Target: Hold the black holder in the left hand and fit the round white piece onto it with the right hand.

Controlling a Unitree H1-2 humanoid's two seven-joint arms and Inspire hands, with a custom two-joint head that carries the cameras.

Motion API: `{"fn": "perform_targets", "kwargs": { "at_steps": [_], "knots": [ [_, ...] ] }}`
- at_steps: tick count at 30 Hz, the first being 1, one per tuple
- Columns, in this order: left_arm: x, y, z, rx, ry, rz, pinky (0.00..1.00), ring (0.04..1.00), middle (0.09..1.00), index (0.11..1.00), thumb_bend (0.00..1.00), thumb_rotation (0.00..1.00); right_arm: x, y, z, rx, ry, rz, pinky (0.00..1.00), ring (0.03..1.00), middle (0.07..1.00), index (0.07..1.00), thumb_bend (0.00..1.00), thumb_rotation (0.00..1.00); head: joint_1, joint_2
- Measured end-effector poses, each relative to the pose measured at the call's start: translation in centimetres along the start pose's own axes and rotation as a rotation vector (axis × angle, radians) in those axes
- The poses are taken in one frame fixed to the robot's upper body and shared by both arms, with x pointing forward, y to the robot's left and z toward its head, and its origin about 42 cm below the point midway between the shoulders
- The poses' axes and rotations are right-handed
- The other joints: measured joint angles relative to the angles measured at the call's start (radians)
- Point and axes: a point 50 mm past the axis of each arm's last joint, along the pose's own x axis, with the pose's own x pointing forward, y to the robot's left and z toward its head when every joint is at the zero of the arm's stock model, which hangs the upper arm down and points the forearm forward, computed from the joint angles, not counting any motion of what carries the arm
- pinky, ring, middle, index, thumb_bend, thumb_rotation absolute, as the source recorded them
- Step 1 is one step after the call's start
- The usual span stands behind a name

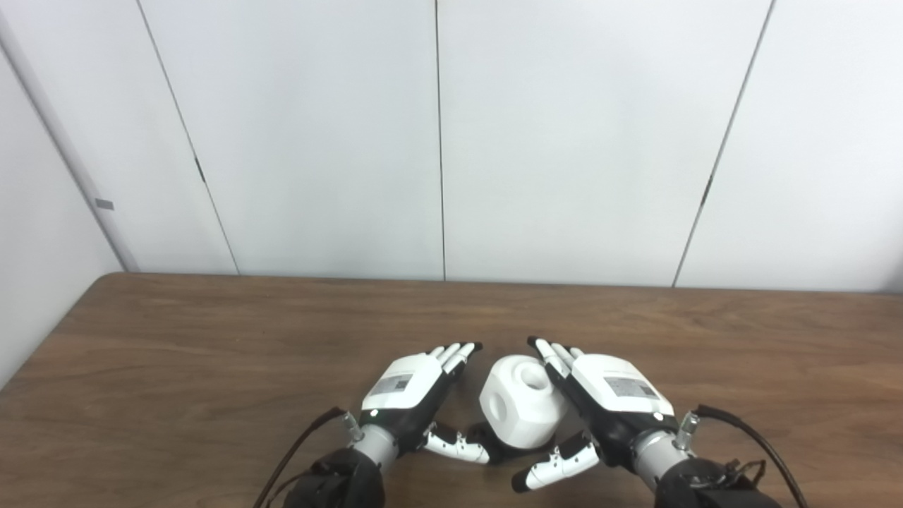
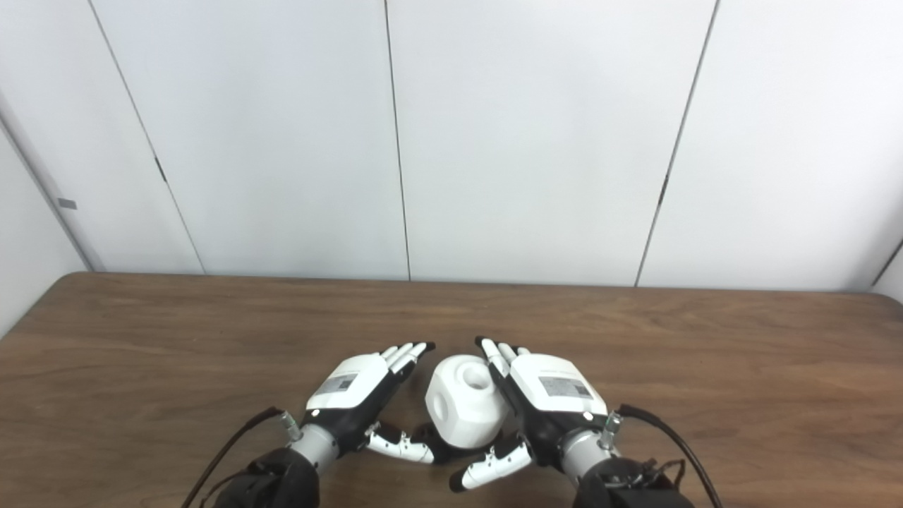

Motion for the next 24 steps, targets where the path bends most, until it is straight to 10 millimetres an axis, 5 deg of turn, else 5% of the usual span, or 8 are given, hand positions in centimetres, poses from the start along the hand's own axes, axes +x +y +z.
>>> {"fn": "perform_targets", "kwargs": {
  "at_steps": [24],
  "knots": [
    [-1.2, 2.2, -1.3, -0.038, 0.059, 0.01, 1.0, 1.0, 1.0, 1.0, 1.0, 0.43, 0.0, 0.5, 2.2, -0.037, -0.112, 0.025, 0.64, 1.0, 1.0, 1.0, 1.0, 0.48, 0.014, -0.002]
  ]
}}
